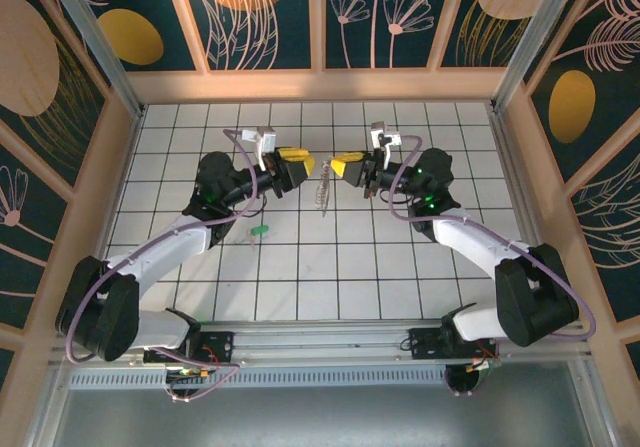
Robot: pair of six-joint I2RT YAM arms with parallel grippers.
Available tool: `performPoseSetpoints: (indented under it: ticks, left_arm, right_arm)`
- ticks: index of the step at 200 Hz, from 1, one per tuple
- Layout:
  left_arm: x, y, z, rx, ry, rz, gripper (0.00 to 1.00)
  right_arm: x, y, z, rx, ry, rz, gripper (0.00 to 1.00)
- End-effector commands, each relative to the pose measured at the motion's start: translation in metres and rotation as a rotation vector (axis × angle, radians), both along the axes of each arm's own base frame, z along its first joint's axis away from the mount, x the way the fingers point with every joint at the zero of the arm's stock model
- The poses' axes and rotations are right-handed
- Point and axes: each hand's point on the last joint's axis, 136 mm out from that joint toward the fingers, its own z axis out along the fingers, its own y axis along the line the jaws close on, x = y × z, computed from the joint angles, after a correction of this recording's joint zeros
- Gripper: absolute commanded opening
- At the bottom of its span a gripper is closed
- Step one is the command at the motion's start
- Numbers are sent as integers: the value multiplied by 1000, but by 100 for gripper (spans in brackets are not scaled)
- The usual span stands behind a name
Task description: Put the keys on the keyring
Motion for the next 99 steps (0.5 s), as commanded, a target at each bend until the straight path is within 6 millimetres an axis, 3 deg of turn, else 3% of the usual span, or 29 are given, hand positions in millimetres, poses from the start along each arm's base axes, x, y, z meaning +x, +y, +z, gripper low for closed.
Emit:
performPoseSetpoints:
  ticks: [1, 34, 99]
  left_arm:
    - [-18, -7, 33, -74, -87, -122, 34]
    - [-27, -10, 37, -101, -90, -184, 31]
    - [-25, -13, 30, -95, -69, -192, 30]
  right_arm:
    - [-7, 3, 22, 39, -78, 34, 0]
    - [-8, 5, 22, 39, -76, 40, 0]
    - [-11, 8, 21, 35, -77, 53, 0]
